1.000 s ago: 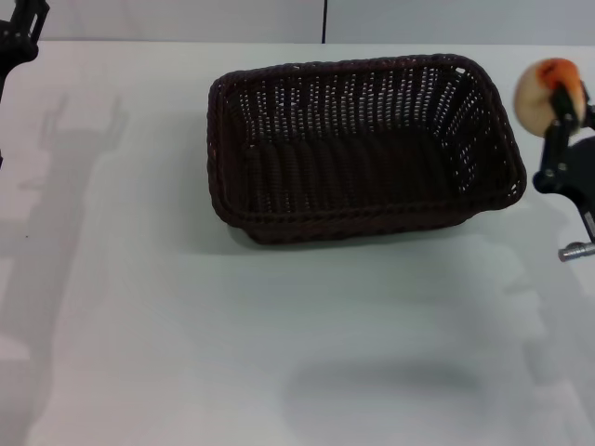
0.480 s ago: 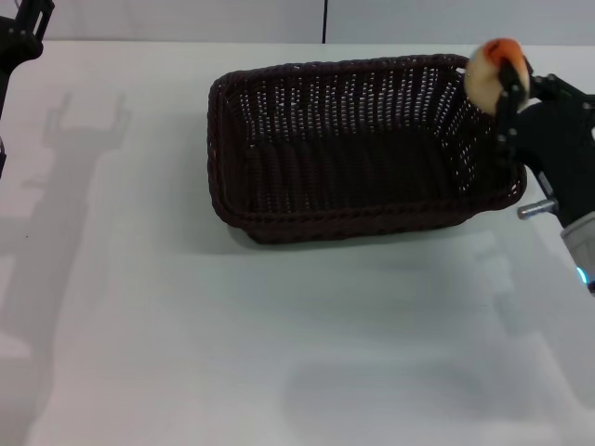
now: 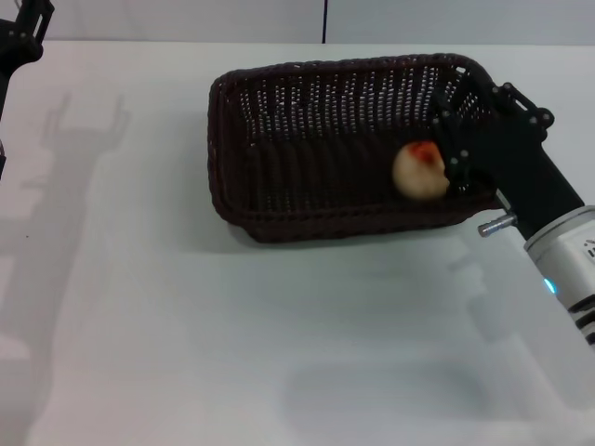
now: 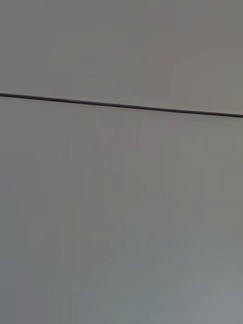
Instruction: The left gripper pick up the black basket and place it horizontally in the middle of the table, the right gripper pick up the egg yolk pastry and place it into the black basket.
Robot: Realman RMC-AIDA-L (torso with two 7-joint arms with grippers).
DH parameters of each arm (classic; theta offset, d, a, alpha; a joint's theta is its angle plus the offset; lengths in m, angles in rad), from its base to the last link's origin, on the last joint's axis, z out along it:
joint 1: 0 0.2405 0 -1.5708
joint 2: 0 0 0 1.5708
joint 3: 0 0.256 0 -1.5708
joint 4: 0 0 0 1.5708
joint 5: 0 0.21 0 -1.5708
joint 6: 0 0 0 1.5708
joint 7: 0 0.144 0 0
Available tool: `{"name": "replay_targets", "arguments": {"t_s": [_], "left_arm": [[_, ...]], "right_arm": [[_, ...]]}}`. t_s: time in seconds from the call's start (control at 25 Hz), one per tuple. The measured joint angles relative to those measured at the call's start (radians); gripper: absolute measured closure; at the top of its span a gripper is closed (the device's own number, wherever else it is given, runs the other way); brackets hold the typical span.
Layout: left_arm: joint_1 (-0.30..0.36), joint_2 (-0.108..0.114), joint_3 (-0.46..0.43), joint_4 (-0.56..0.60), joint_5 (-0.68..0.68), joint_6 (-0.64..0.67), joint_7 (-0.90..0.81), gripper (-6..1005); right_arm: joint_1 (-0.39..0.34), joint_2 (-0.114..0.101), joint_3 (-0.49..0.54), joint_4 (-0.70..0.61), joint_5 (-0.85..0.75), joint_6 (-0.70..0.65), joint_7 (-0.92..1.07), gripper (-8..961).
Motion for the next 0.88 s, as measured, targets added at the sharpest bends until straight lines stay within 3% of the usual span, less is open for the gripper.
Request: {"name": "replay_targets", "arguments": {"t_s": [0.32,0.4,0.44,0.56,0.88], "left_arm": [[0.008,0.0,0.001,0.008,0.002,0.002,0.0,215],[0.008,0.0,0.002,0.009,0.002,0.001,0.0,215],[0.009,0.0,0.002,0.01,0.002,0.001,-0.001,215],[0.009,0.0,0.002,0.011,0.002,0.001,-0.001,215],[0.018,-0.001,0.002,0.024,0.0,0.006,-0.002,215]], "right_arm": [[-0.059,0.019,0.054,-0.014,-0.001,0.091,0.001,452],[-0.087,0.029,0.083,-0.025,-0.001,0.103,0.001,377],[-0.118,0.045,0.118,-0.025,0.001,0.117,0.001,339],[-0.164,0.055,0.161,-0.018,0.025,0.131,0.001,314],[-0.255,0.055,0.177,0.061,0.145,0.259,0.033,298]]}}
